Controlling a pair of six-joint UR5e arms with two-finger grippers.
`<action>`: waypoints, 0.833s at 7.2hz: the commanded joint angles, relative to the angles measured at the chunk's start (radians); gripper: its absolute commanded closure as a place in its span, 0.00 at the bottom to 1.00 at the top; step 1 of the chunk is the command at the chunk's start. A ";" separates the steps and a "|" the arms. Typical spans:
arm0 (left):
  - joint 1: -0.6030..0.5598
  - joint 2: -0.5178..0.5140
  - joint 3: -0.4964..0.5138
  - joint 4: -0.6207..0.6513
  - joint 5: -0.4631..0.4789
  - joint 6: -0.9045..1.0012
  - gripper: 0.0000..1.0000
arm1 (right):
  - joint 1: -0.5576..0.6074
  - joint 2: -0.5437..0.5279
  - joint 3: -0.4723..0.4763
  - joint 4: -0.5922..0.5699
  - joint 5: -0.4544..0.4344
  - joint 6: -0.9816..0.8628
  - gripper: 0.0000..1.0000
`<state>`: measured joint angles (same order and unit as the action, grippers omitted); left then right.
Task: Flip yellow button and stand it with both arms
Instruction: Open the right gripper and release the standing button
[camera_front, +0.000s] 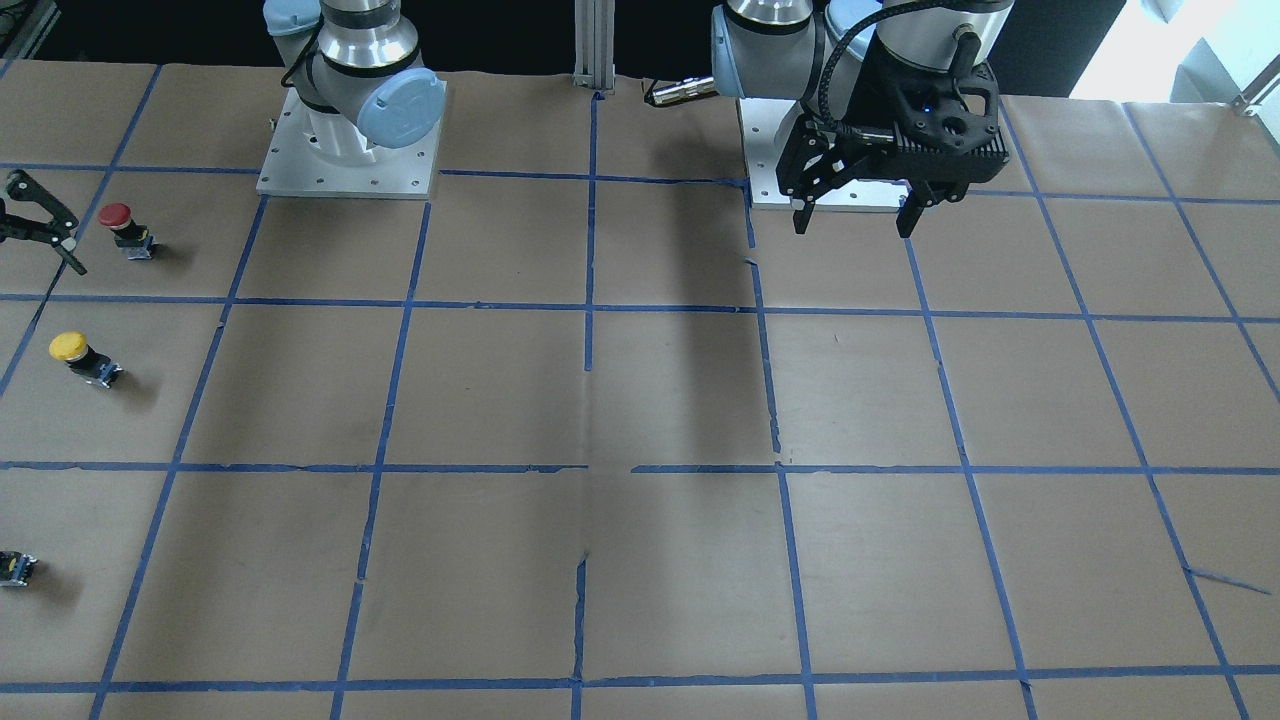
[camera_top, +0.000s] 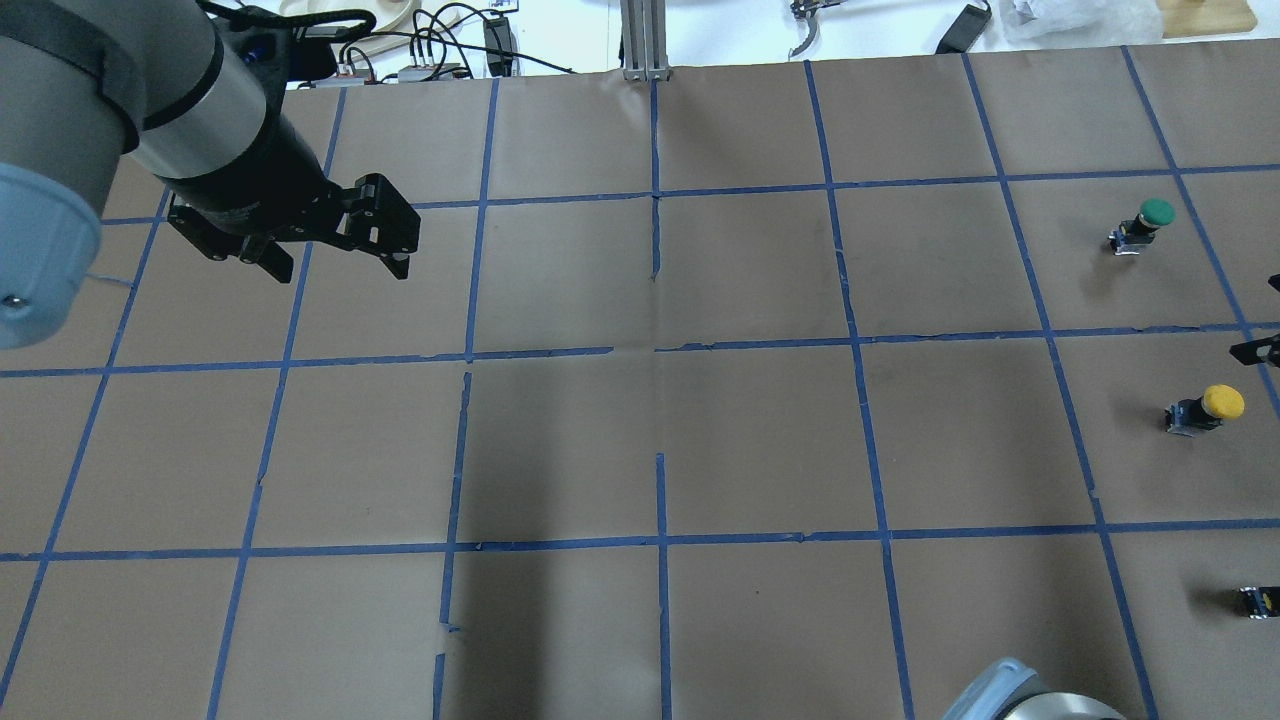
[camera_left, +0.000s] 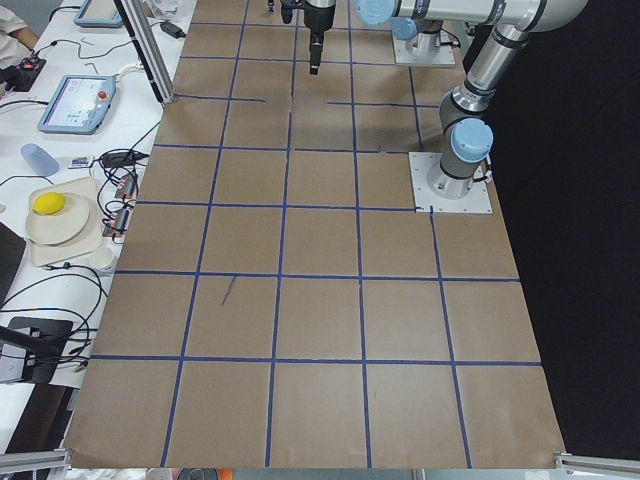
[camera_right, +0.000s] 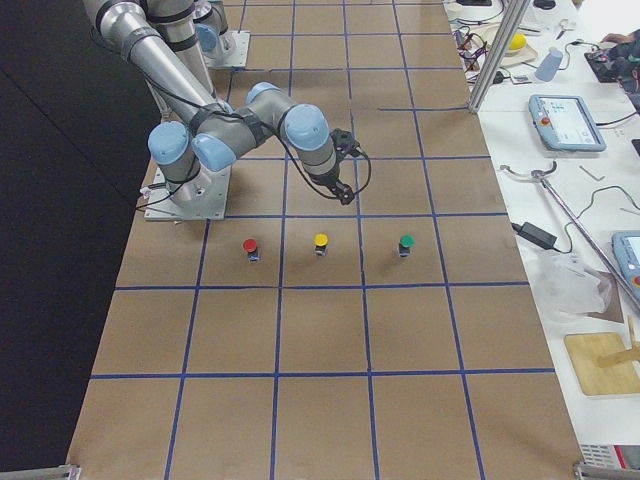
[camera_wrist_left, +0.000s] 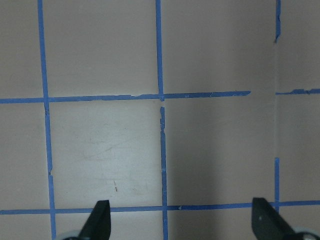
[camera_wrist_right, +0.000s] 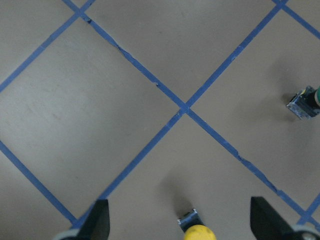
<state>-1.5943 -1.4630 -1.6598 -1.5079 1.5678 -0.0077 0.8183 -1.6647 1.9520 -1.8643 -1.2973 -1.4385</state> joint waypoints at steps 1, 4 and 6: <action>0.000 0.001 0.003 0.000 -0.002 -0.002 0.00 | 0.144 -0.059 -0.078 0.138 -0.084 0.356 0.00; -0.001 0.001 0.009 0.000 0.000 0.000 0.00 | 0.391 -0.056 -0.206 0.264 -0.099 0.846 0.00; 0.000 0.001 0.006 0.000 0.000 0.000 0.00 | 0.552 -0.056 -0.228 0.270 -0.132 1.127 0.00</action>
<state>-1.5946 -1.4619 -1.6529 -1.5079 1.5677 -0.0077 1.2681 -1.7210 1.7390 -1.6031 -1.4033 -0.4982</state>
